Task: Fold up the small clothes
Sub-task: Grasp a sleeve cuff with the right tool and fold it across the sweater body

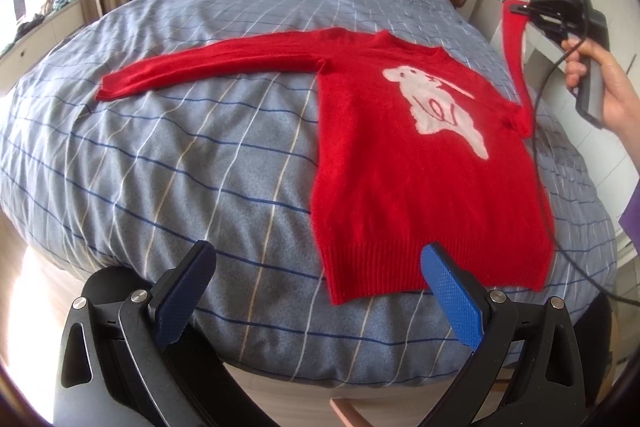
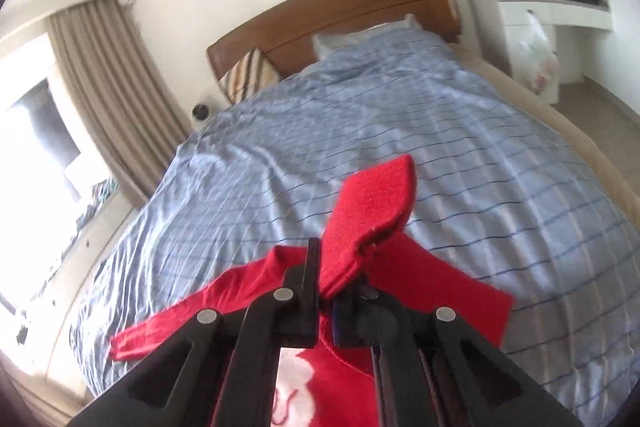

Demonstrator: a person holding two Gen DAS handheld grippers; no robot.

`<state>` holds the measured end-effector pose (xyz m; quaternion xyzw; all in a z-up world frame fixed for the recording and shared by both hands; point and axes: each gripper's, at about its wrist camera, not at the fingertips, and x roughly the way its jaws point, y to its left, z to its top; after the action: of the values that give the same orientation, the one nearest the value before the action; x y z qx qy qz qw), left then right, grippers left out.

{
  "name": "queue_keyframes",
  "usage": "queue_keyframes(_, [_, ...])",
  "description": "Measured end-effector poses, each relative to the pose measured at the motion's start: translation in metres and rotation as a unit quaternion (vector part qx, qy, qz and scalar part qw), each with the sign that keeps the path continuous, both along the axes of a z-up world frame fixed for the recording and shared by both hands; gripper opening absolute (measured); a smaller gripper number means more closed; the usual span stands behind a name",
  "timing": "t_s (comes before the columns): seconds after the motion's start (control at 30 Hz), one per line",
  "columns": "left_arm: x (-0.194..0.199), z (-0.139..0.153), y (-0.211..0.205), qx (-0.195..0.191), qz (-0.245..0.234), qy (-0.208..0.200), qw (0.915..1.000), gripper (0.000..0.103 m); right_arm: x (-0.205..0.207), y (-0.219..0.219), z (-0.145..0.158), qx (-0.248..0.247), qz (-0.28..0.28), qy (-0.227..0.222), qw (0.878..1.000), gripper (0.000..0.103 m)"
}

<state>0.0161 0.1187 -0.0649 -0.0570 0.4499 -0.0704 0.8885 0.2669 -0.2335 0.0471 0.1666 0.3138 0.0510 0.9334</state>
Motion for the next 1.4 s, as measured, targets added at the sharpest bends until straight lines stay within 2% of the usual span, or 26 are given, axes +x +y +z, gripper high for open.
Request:
queue_keyframes(0.1, [0.000,-0.002,0.013,-0.003,0.017,0.006,0.9998,0.103,0.022,0.074,-0.038,-0.016,0.060,0.028,0.998,0.007])
queue_keyframes(0.13, [0.001,-0.003,0.017,-0.003,0.021,0.008,0.9997,0.103,0.029,0.096,-0.055,-0.022,0.082,0.050,0.995,0.021])
queue_keyframes(0.17, [0.001,-0.004,0.020,-0.002,0.025,0.010,0.9996,0.103,0.033,0.114,-0.076,-0.023,0.106,0.080,0.991,0.052])
queue_keyframes(0.2, [0.001,-0.005,0.023,-0.001,0.027,0.012,0.9996,0.103,0.033,0.127,-0.094,-0.015,0.130,0.107,0.986,0.062])
queue_keyframes(0.33, [0.001,-0.007,0.028,0.003,0.034,0.013,0.9994,0.103,-0.010,0.136,-0.128,0.005,0.175,0.105,0.979,0.063])
queue_keyframes(0.4, [0.004,-0.011,0.027,0.003,0.033,0.018,0.9993,0.103,-0.038,0.124,-0.131,0.002,0.184,0.095,0.978,0.065])
queue_keyframes(0.47, [0.008,-0.014,0.025,0.001,0.031,0.023,0.9993,0.103,-0.070,0.099,-0.132,-0.014,0.178,0.085,0.980,0.072])
queue_keyframes(0.63, [0.016,-0.015,0.015,0.006,0.022,0.017,0.9996,0.103,-0.143,0.008,-0.134,-0.087,0.096,0.068,0.989,0.075])
queue_keyframes(0.8, [0.038,-0.018,0.030,0.016,0.057,0.022,0.9980,0.103,-0.208,-0.075,-0.147,-0.133,-0.006,0.075,0.988,0.081])
queue_keyframes(0.9, [0.053,-0.021,0.045,-0.009,0.069,0.037,0.9969,0.103,-0.231,-0.098,-0.165,-0.146,-0.042,0.087,0.984,0.081])
queue_keyframes(1.03, [0.068,-0.019,0.054,-0.031,0.050,0.051,0.9970,0.103,-0.249,-0.110,-0.186,-0.116,-0.081,0.087,0.986,0.081])
queue_keyframes(1.1, [0.081,-0.011,0.063,-0.029,0.039,0.041,0.9980,0.103,-0.253,-0.110,-0.190,-0.107,-0.097,0.077,0.987,0.084])
queue_keyframes(1.17, [0.100,-0.005,0.084,-0.031,0.052,0.018,0.9980,0.103,-0.251,-0.108,-0.190,-0.112,-0.099,0.077,0.986,0.089])
queue_keyframes(1.27, [0.140,-0.011,0.138,-0.065,0.108,0.016,0.9919,0.102,-0.250,-0.105,-0.193,-0.122,-0.094,0.075,0.985,0.090])
queue_keyframes(1.4, [0.187,-0.045,0.211,-0.133,0.202,0.047,0.9691,0.102,-0.252,-0.105,-0.194,-0.119,-0.095,0.072,0.986,0.090])
